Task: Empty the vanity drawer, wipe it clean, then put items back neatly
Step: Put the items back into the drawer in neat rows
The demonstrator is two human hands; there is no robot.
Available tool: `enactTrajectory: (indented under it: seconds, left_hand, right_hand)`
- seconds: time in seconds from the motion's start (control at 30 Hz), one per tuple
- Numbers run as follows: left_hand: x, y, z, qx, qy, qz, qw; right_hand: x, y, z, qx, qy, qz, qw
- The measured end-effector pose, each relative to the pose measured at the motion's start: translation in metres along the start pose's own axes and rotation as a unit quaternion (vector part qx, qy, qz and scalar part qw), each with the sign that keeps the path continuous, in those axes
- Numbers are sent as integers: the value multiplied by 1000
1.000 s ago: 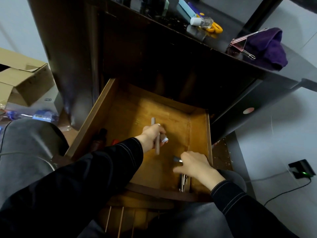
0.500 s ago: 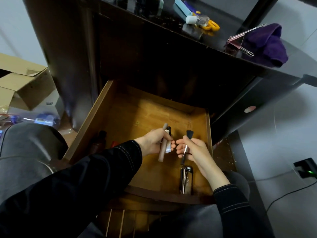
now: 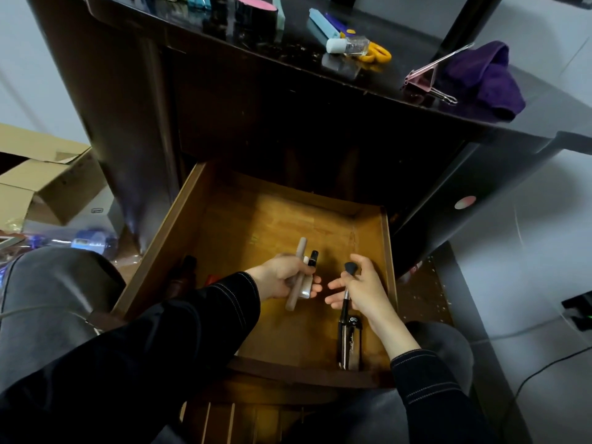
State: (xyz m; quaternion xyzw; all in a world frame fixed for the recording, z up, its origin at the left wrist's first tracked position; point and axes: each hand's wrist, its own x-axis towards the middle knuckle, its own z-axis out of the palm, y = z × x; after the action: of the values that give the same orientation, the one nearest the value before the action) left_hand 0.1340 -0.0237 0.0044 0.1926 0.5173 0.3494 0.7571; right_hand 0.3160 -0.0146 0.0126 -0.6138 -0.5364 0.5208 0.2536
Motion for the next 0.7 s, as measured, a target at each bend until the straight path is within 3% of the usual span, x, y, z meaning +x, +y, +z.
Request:
enactTrajectory:
  seconds: [0.33,0.53,0.7]
  left_hand:
    - [8,-1,0,-5,39,-1,999]
    - [7,-1,-1,-10,45,-17,999]
    - [4,-2,-1,-7,57,-18,998]
  right_hand:
    - [12,4,8,-263,-56,-62,961]
    - [14,9,14,-311,-22,-88,946]
    - [9,14,11,-351,-50,-74,932]
